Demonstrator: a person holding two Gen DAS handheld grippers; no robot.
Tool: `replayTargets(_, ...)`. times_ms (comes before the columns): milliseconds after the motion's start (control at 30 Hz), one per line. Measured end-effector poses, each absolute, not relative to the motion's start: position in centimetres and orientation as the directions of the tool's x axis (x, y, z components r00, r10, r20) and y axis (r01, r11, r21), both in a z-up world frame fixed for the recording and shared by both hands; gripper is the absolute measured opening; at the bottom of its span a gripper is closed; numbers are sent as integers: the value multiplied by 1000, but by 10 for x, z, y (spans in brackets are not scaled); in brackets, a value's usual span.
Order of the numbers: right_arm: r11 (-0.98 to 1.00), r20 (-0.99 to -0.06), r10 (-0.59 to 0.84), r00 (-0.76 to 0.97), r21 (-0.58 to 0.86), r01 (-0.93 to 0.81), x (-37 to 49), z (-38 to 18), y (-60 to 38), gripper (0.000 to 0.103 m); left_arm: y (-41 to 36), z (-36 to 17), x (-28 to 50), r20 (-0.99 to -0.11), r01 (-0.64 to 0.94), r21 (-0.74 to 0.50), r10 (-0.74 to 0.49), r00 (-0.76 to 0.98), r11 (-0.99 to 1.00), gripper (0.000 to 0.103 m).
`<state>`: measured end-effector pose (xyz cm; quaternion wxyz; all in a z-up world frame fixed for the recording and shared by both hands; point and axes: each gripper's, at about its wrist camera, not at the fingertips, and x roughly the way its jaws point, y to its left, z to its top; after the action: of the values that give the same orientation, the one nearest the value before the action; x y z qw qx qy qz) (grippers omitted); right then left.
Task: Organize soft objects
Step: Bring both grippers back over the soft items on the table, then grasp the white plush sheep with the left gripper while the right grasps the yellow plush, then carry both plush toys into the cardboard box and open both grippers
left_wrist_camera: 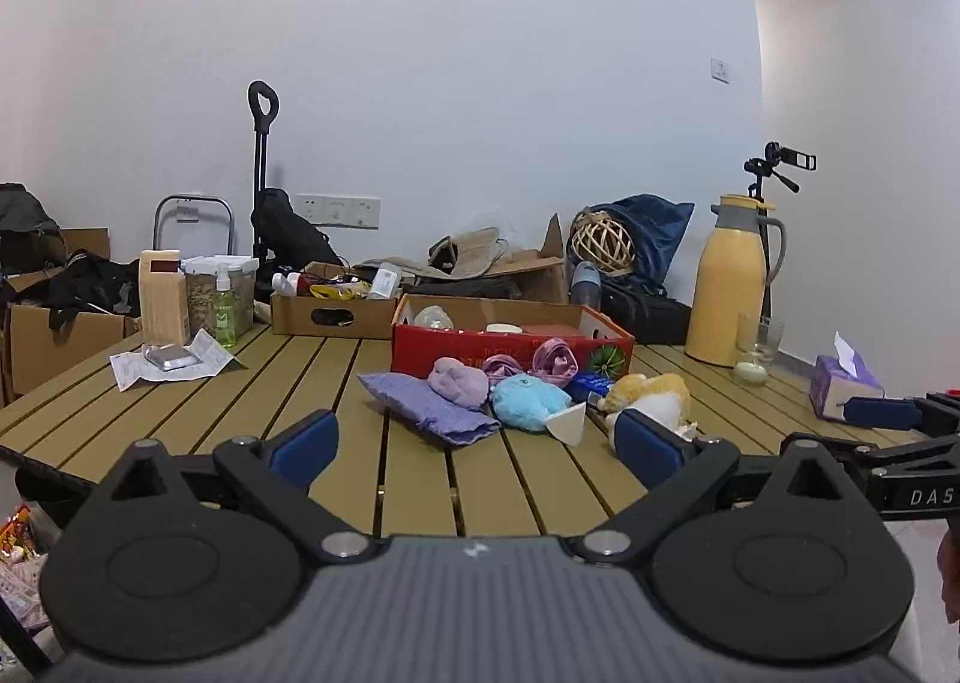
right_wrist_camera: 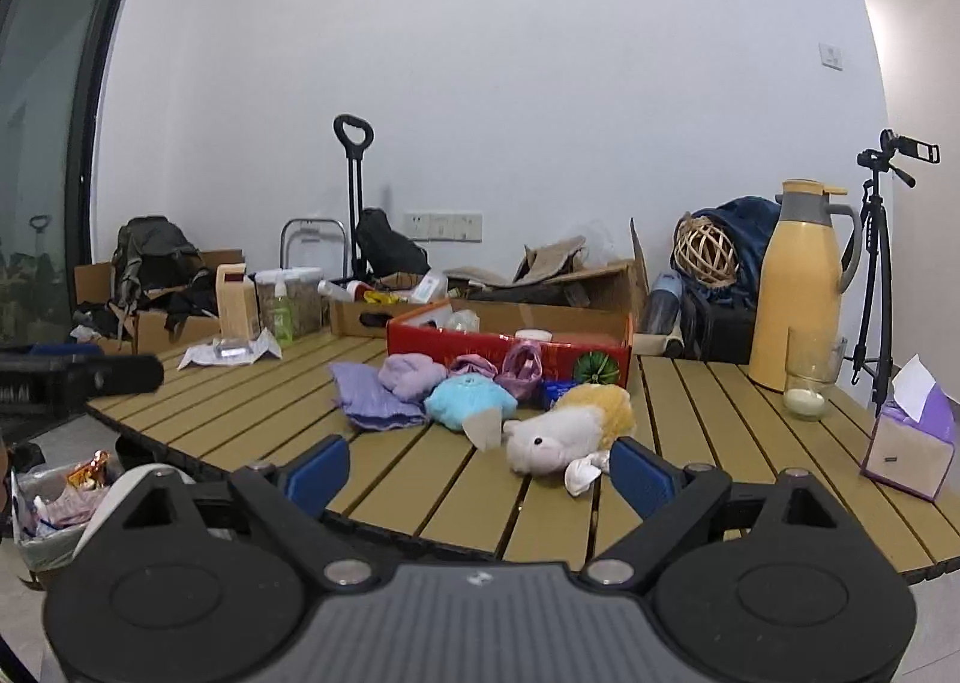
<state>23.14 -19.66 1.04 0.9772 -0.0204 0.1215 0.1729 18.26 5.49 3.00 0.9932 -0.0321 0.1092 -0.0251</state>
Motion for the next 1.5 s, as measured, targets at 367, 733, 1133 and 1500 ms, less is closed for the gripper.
replayTargets(367, 945, -268, 317, 910, 9, -327, 256, 4, -199, 93, 54, 17, 210, -260, 50, -60, -64, 963, 997, 100)
replayTargets(733, 953, -342, 297, 892, 164, -254, 373, -8, -237, 89, 10, 0, 329, -354, 196, -119, -226, 908, 973, 94)
replayTargets(1133, 903, -436, 409, 801, 317, -289, 504, -30, -258, 78, -42, -38, 445, -513, 249, -307, -380, 770, 918, 79)
replayTargets(1500, 852, -450, 477, 755, 446, -273, 532, -46, -263, 45, -32, -52, 469, -494, 309, -426, -505, 708, 850, 53)
